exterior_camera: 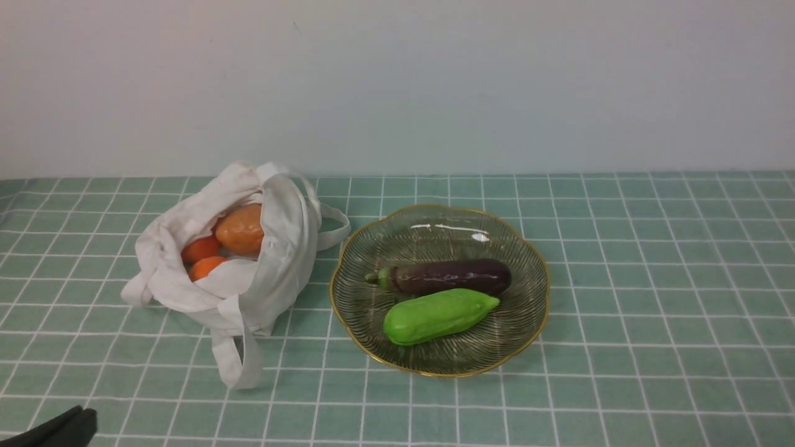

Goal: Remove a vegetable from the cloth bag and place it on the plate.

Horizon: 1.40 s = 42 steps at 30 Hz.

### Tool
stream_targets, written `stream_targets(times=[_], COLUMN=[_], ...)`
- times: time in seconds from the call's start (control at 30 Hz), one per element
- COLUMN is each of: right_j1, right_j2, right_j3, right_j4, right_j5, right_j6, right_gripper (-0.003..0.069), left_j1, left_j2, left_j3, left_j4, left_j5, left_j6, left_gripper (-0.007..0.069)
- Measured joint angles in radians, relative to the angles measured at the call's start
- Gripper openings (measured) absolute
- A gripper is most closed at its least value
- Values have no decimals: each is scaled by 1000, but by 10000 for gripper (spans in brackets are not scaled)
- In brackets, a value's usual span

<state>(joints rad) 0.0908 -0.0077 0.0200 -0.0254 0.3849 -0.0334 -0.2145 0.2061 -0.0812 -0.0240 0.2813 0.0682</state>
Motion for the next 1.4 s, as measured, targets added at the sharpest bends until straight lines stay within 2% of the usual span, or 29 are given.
stream_targets(times=[0.07,0.23,0.47,1.4], right_j1=[0,0,0,0], right_j2=[0,0,0,0], right_j3=[0,0,0,0], right_j4=[0,0,0,0], right_j5=[0,0,-1,-1], right_j6=[0,0,0,0], right_gripper=[-15,-15,-15,-15], left_j1=[107,170,178,180], left_j2=[-78,-184,-216,-216], left_j3=[57,106,109,109], left_j4=[-25,-39,-41,-41], left_j5=[4,9,90,92], left_j6=[-1,-2,-2,-2], left_gripper=[2,2,2,2])
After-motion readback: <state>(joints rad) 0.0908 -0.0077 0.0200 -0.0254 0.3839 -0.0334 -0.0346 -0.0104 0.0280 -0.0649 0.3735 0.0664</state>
